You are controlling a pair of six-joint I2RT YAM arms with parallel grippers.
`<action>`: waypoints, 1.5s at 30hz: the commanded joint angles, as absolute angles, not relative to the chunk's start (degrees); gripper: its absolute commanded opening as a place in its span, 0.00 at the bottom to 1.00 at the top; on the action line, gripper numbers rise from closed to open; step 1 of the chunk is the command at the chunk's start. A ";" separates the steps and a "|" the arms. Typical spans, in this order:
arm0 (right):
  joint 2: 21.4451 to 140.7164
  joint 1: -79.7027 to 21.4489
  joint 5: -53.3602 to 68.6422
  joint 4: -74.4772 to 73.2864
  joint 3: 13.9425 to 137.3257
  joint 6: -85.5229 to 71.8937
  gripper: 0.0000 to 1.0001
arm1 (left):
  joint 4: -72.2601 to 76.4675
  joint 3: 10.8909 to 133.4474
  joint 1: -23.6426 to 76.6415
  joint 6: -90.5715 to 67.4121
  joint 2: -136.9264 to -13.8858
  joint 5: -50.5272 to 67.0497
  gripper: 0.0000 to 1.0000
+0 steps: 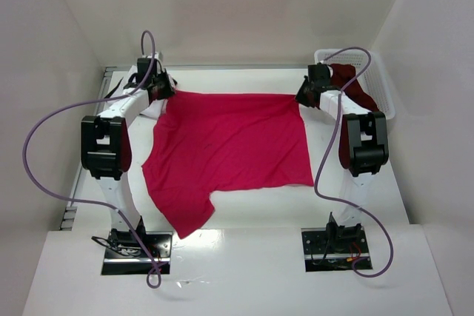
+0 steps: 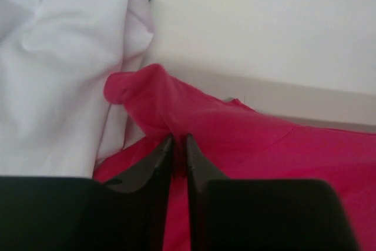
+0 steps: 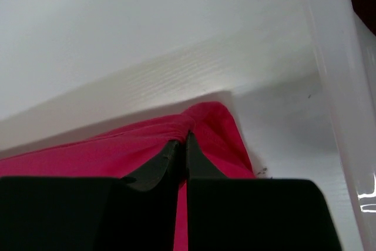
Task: Fold and stack the t-shirts
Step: Grap the side of the flattened tshirt furthest away from the robot with both arms
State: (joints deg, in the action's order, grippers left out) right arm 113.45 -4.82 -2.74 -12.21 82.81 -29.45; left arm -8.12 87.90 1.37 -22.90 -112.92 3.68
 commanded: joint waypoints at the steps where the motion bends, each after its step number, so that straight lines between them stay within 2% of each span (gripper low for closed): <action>1: 113.73 -4.13 -3.70 -11.17 80.95 -28.39 0.00 | -8.52 86.48 1.23 -23.99 -114.52 1.58 0.25; 2: 113.73 -4.13 -3.69 -11.16 80.34 -28.39 0.00 | -8.53 85.70 1.23 -24.60 -115.04 1.58 0.36; 3: 113.73 -4.13 -3.69 -11.16 80.33 -28.39 0.00 | -7.74 84.56 1.23 -24.61 -115.05 1.58 0.53; 7: 113.73 -4.13 -3.69 -11.16 79.80 -28.39 0.00 | -6.94 84.02 1.23 -25.75 -115.05 0.88 0.78; 11: 113.73 -4.13 -3.16 -10.63 79.80 -28.39 0.00 | -7.64 88.13 1.23 -26.28 -117.24 -0.96 0.84; 18: 114.25 -4.13 -2.64 -10.11 78.76 -28.39 0.00 | -6.94 92.98 1.23 -28.56 -120.94 -1.49 0.84; 22: 114.79 -4.13 -2.64 -10.11 78.75 -28.92 0.00 | -7.64 96.23 1.23 -28.56 -124.53 -0.88 0.79; 28: 115.40 -4.13 -2.11 -9.58 79.37 -28.92 0.00 | -7.56 96.77 1.23 -29.09 -125.86 -0.88 0.64; 32: 116.02 -4.13 -2.11 -9.58 79.98 -28.92 0.00 | -8.17 97.38 1.75 -29.09 -126.91 -0.88 0.63; 36: 116.54 -4.13 -2.11 -9.58 80.50 -28.92 0.00 | -8.17 97.38 1.76 -29.09 -127.44 -0.88 0.52; 39: 116.54 -4.13 -2.11 -9.58 80.51 -28.92 0.00 | -8.17 98.52 1.76 -29.62 -127.44 -0.88 0.33; 40: 116.54 -4.13 -2.11 -9.58 80.51 -28.92 0.00 | -8.17 98.53 1.76 -29.62 -127.44 -0.27 0.24; 41: 116.54 -4.13 -2.11 -9.58 80.51 -28.92 0.00 | -8.17 99.13 1.76 -29.62 -127.44 0.26 0.10; 42: 116.54 -4.13 -2.11 -9.58 81.03 -28.92 0.00 | -8.17 100.01 1.76 -29.62 -128.05 0.26 0.04; 43: 116.54 -4.13 -2.11 -9.58 81.04 -28.92 0.00 | -8.17 100.02 1.76 -29.62 -128.06 0.26 0.00; 45: 116.54 -4.13 -2.11 -10.11 82.70 -28.92 0.00 | -8.17 101.33 2.29 -29.10 -128.06 0.26 0.00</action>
